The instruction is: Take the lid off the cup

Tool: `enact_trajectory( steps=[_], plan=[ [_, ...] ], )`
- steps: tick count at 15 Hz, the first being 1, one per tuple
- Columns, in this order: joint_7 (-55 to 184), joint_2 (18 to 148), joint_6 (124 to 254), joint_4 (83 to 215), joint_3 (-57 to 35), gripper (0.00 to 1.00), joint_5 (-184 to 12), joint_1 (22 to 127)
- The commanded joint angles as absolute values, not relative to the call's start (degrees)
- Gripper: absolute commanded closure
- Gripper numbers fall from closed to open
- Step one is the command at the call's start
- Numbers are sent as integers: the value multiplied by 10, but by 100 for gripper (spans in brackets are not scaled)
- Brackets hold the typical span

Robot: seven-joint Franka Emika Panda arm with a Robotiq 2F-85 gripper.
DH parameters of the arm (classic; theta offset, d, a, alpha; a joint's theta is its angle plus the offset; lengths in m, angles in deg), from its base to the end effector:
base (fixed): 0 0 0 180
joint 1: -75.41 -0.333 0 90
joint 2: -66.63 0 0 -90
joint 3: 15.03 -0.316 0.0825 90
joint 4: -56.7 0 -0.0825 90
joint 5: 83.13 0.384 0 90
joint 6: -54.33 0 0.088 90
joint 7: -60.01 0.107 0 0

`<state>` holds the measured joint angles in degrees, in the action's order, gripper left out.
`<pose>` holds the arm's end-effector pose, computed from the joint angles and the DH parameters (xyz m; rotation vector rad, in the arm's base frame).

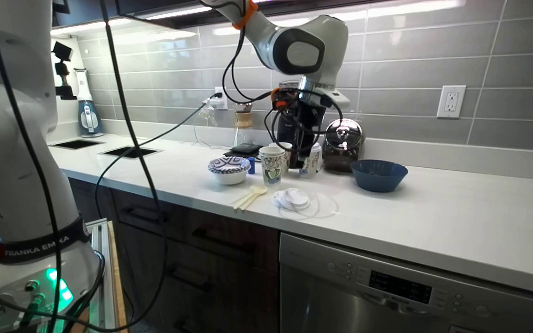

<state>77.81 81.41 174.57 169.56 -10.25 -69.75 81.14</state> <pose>0.5815 -0.0949 0.3322 -2.8274 0.9113 0.2045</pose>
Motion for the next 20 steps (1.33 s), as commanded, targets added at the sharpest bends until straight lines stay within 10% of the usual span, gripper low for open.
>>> enact_trajectory(
  steps=[1,20],
  plan=[
    [758,820,1737,1694,-99,0,-678,815],
    [414,859,1818,1760,-112,0,-533,895]
  ],
)
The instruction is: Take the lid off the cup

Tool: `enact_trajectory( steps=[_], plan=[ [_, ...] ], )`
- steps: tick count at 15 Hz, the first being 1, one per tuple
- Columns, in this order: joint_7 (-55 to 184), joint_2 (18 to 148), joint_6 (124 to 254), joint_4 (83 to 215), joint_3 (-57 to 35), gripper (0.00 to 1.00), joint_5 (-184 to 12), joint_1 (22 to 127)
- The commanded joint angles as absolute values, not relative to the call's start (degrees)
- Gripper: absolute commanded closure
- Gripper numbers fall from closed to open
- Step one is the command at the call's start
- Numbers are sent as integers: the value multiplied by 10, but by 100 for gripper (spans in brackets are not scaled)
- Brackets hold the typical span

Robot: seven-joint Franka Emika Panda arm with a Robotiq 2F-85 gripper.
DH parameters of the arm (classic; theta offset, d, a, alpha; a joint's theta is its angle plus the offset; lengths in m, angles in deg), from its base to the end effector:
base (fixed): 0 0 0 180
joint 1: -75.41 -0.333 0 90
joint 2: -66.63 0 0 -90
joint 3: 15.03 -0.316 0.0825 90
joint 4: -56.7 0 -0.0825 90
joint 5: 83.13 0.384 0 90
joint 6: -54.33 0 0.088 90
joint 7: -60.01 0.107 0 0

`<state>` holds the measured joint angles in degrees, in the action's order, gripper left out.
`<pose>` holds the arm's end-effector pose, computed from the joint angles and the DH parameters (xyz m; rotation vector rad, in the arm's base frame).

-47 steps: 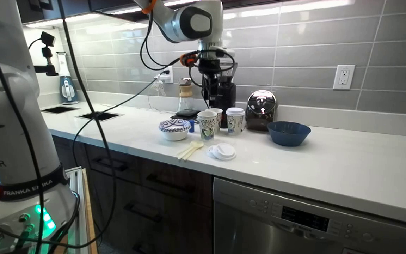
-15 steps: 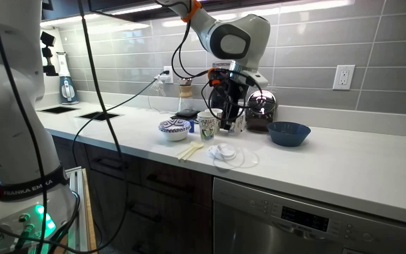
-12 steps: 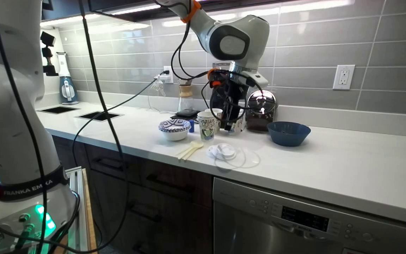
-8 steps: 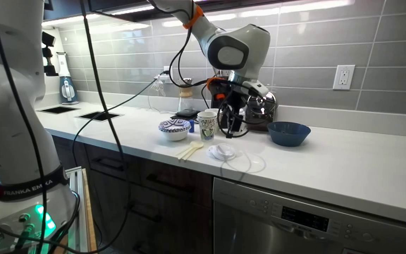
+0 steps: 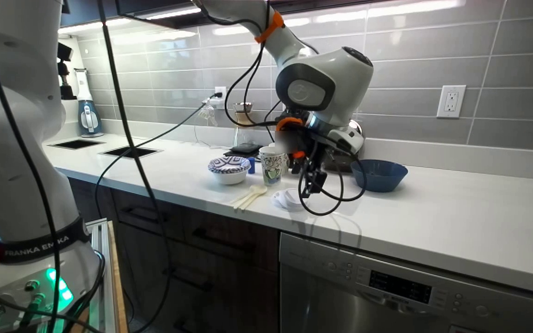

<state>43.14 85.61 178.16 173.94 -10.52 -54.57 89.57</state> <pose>0.5487 -0.1645 0.2649 -2.6946 0.4837 0.1223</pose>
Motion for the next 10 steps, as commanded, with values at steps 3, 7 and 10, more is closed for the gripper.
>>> enact_trajectory(
  steps=[3,7,10],
  plan=[
    [415,860,1872,1788,-117,0,-537,888],
    [420,863,1875,1791,-125,0,-549,890],
    [418,863,1879,1795,-127,0,-549,888]
  ],
)
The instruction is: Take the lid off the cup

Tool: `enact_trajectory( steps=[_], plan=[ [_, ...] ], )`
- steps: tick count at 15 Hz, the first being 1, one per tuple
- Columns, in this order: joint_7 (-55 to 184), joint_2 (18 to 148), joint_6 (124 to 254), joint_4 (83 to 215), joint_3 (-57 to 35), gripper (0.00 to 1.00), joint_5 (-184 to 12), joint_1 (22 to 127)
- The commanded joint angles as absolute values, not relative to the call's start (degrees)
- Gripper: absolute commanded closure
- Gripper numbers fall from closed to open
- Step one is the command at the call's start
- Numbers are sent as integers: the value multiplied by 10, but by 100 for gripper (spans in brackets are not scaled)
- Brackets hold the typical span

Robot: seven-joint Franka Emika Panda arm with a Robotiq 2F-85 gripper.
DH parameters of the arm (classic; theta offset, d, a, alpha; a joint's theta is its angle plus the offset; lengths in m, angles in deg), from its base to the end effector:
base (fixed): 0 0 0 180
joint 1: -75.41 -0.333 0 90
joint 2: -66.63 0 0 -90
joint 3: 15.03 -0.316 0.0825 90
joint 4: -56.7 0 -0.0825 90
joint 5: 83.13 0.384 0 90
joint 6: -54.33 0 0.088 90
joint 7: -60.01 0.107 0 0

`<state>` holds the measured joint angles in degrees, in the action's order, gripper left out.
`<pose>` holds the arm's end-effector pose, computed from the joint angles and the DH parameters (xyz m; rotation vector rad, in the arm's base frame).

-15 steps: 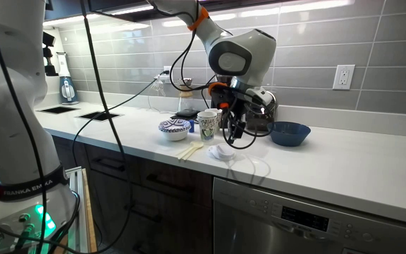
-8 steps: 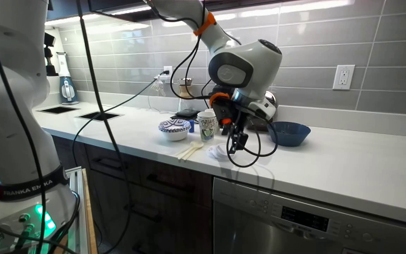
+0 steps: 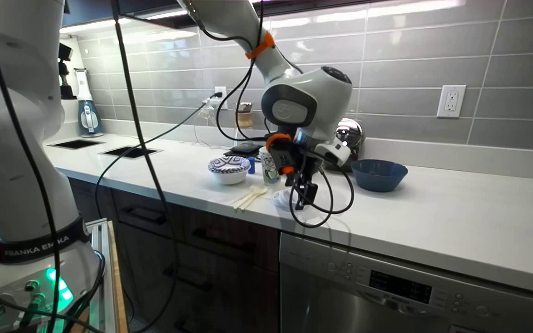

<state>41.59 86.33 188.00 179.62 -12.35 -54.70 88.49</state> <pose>0.5360 -0.1432 0.2296 -2.7599 0.4533 0.0712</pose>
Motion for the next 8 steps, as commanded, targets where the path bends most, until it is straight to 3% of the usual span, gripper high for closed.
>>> enact_trajectory(
  steps=[1,8],
  plan=[
    [414,863,1884,1797,-130,0,-545,887],
    [417,860,1973,1827,-151,0,-558,861]
  ],
)
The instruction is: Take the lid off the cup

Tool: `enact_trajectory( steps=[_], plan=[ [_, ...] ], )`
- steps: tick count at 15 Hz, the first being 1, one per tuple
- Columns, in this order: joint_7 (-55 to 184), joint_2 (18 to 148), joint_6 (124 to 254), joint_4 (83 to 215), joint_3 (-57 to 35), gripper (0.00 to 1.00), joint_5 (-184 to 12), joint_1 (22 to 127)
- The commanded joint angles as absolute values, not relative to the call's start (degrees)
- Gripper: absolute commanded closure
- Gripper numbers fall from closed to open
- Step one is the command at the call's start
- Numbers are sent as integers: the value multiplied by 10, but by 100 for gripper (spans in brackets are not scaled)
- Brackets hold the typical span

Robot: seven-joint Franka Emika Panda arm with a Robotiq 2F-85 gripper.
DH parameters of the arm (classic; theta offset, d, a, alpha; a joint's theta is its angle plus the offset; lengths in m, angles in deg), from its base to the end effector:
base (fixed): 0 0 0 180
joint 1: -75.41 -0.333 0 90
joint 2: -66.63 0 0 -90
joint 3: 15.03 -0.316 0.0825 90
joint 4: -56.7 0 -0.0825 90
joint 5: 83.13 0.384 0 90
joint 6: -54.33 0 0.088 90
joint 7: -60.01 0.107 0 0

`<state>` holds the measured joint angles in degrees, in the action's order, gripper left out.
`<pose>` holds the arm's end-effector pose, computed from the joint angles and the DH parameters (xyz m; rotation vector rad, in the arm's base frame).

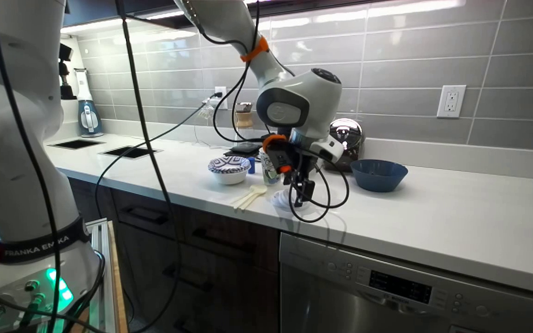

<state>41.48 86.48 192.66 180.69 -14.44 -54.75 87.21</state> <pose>0.5435 -0.1168 0.2263 -2.7941 0.3955 0.0115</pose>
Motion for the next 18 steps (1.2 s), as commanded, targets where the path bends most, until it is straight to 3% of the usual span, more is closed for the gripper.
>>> enact_trajectory(
  steps=[1,9,18],
  plan=[
    [422,859,1990,1833,-152,0,-561,857],
    [435,847,2103,1869,-161,0,-592,846],
    [478,833,2132,1897,-162,0,-646,842]
  ],
)
